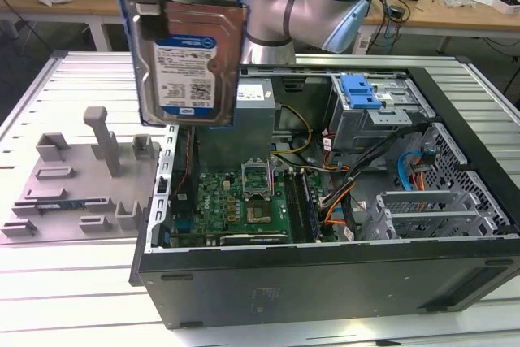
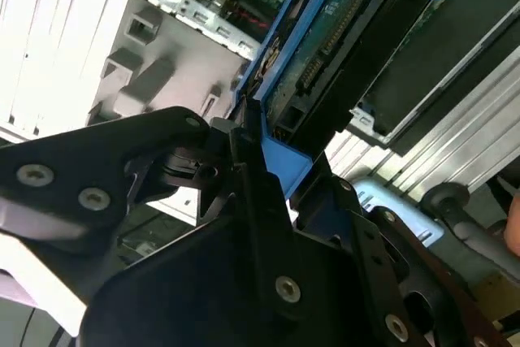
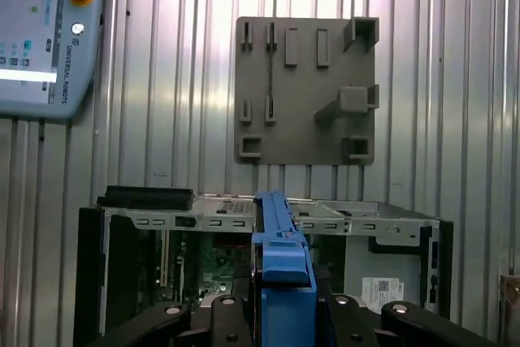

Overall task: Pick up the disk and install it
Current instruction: 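Pick up the disk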

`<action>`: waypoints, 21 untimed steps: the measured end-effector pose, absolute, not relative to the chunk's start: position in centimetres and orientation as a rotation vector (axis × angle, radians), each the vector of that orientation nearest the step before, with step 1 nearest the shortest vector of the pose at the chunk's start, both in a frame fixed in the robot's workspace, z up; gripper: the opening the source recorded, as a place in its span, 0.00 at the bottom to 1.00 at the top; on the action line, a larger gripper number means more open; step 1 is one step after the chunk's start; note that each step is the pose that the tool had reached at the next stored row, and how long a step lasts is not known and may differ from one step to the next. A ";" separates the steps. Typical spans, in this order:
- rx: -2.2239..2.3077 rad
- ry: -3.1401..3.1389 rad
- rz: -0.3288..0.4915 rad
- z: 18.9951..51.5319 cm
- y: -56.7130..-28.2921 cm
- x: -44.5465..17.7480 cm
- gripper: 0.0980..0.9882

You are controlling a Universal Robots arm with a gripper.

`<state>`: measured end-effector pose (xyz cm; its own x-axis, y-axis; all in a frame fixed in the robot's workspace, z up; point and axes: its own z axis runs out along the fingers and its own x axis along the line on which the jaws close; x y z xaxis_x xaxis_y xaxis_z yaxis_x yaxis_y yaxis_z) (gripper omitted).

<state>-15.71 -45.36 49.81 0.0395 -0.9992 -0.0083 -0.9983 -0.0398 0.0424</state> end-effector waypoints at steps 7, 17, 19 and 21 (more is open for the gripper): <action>2.242 -2.156 -0.064 49.8 -46.6 -12.1 0.30; 2.235 -2.148 -0.081 49.8 -49.3 -5.1 0.30; 2.233 -2.147 -0.083 49.8 -49.9 -3.5 0.30; 2.232 -2.146 -0.085 49.8 -50.3 -2.3 0.30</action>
